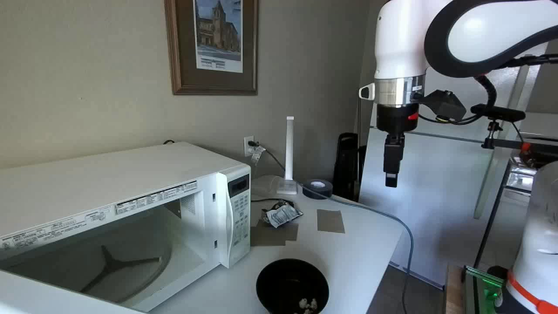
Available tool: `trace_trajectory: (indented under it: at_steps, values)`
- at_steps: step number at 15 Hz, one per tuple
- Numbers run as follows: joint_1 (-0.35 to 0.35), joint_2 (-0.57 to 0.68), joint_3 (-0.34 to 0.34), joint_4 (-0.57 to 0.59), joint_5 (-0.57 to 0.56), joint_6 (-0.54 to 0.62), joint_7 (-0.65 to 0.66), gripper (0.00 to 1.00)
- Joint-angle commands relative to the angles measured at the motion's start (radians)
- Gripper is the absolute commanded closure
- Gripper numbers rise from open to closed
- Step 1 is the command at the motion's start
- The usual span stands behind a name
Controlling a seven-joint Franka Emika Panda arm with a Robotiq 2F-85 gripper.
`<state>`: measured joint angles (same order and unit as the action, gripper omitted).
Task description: Put the black bowl into the microwave
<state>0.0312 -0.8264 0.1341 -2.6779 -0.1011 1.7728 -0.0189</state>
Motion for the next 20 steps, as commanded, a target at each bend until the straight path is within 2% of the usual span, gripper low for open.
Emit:
trace_trajectory:
  at_steps: [1,10,11,14,17,20]
  values:
    - [0.021,0.003,-0.017,0.002,-0.012,-0.003,0.013,0.0]
    - [0.021,0.003,-0.017,0.002,-0.012,-0.003,0.013,0.0]
    - [0.021,0.034,-0.03,0.009,-0.001,0.011,0.003,0.0]
    - [0.031,0.149,-0.066,0.007,0.024,0.121,-0.037,0.0]
    - [0.062,0.268,-0.12,0.003,0.076,0.278,-0.133,0.0]
    - [0.09,0.386,-0.162,-0.002,0.133,0.381,-0.245,0.0]
